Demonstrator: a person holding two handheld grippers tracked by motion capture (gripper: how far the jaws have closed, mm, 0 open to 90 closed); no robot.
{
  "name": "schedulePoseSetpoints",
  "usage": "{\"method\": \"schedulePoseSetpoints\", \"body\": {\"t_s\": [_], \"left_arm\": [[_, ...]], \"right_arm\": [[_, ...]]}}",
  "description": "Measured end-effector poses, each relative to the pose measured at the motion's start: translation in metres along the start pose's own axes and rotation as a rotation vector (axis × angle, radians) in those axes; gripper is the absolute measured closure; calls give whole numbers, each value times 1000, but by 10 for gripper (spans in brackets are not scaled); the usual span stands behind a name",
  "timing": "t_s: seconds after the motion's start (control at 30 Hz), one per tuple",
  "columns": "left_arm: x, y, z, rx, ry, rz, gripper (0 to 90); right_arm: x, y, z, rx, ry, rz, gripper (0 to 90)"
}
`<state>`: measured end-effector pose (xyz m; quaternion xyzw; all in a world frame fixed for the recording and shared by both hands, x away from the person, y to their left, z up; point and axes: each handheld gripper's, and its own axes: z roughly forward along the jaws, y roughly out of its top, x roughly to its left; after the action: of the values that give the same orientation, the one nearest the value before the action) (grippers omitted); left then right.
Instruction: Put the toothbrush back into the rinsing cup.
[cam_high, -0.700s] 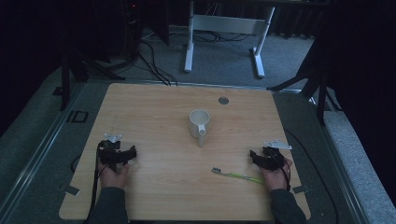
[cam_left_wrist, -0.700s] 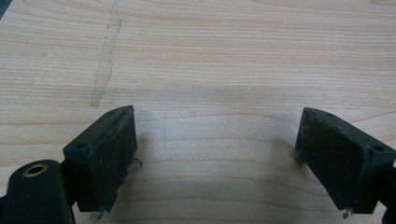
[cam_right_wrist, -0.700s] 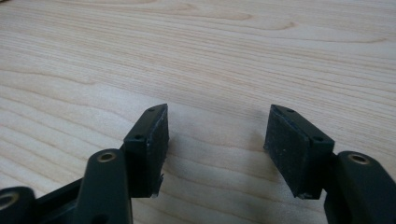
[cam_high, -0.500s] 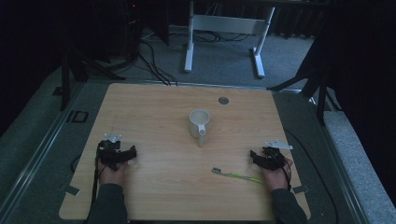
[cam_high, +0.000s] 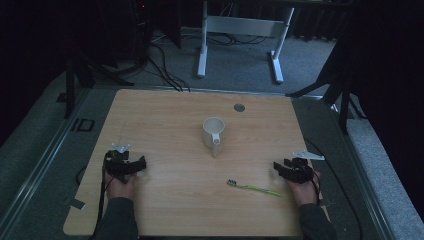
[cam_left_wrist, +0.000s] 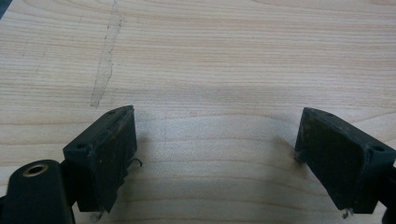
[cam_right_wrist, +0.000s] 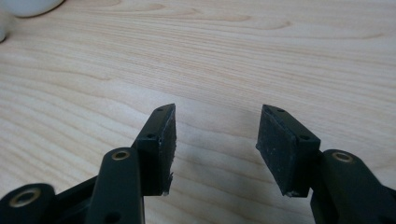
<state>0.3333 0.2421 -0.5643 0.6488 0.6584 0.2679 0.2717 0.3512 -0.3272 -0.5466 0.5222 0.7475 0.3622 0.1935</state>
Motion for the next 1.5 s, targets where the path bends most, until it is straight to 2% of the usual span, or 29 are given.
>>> {"method": "schedulePoseSetpoints", "body": {"t_s": [0.17,0.23,0.27,0.5,0.73,1.0,1.23,1.5], "left_arm": [[0,0,0,0,0,0,133],[0,0,0,0,0,0,133],[0,0,0,0,0,0,133],[0,0,0,1,0,0,133],[0,0,0,0,0,1,133],[0,0,0,0,0,1,133],[0,0,0,1,0,1,133],[0,0,0,0,0,1,133]], "right_arm": [[1,8,-11,12,-3,-64,460],[1,10,-13,13,-3,-74,459],[2,14,-18,16,1,-106,460],[7,21,-31,26,18,-197,481],[8,29,-41,28,33,-223,477],[15,41,-51,50,50,-294,496],[24,50,-50,54,84,-325,507],[35,63,-44,90,140,-369,520]]}}
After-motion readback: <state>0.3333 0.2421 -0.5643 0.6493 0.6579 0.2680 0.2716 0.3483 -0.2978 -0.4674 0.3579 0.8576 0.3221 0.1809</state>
